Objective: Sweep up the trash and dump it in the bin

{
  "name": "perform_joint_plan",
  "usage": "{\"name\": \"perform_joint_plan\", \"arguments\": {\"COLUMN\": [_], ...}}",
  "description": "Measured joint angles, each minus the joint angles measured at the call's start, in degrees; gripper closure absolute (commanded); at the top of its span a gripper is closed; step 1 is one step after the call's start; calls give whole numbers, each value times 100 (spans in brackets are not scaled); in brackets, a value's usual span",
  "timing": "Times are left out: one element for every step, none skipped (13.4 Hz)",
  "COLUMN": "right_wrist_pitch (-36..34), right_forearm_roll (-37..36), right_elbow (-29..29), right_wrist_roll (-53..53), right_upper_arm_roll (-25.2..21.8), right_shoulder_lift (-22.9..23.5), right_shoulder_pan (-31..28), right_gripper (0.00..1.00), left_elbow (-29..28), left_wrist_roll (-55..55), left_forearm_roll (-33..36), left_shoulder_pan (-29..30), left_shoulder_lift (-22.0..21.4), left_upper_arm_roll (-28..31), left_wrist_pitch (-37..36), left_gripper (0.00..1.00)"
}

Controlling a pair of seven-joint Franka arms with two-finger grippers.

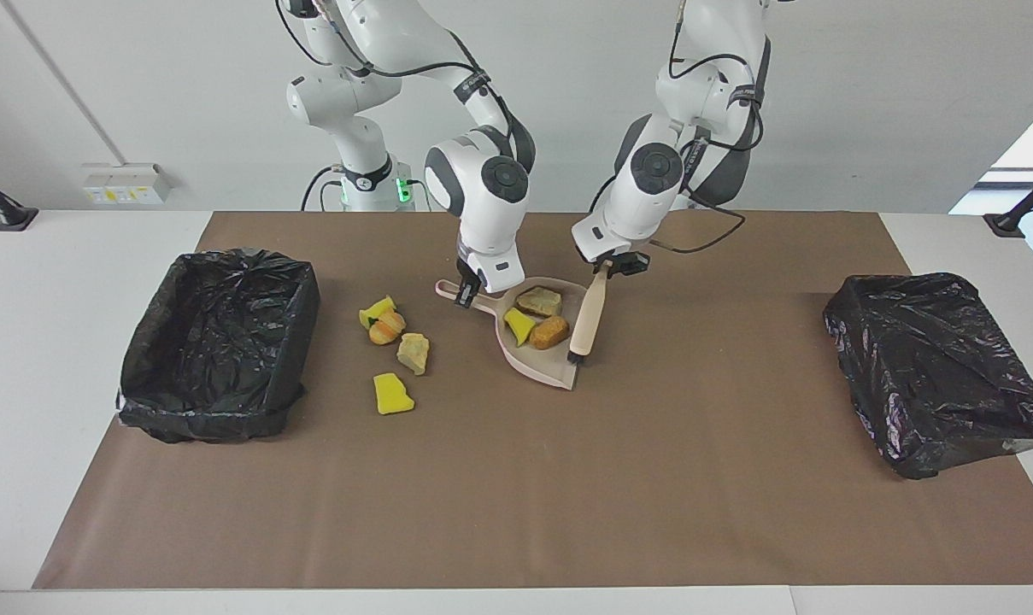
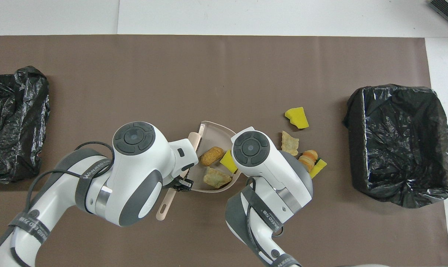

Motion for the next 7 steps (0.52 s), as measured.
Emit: {"name": "perform_joint_plan", "arguments": {"right_wrist_pitch": [-1,-25,-95,-205,-327,-445,-564], "right_forearm_roll": [0,0,-1,-3,-2,-1,0], "right_elbow": [2,12,35,66,94,112,129], "right_wrist_roll": [0,0,0,-26,-223,-506,-739], "right_upper_arm_roll": [0,-2,-12,-35,-50,-59,-65], "right_shoulder_lift": [-1,-11,-48,-129,-270,-450,-619], "right_shoulder_pan": [0,-3,-24,-84,-230,-441,-641], "right_gripper": [100,100,100,100,100,100,100], "left_elbow": [-3,-30,-102,-231,-426,-659,-863], "left_wrist_roll": [-9,-78,-207,-325,-448,-635,-834], "left_forearm_roll": [0,0,0,3,4,4,5], "left_shoulder_pan": [45,65,84,98,98,97,94], "left_shoulder_lift": [-145,-290,-442,-614,-813,-1019,-1185], "left_upper_arm_roll": [8,17,20,20,9,-35,-117], "left_wrist_pitch": [-324,-594,-735,-783,-787,-781,-758], "left_gripper": [100,100,100,100,100,100,100]}}
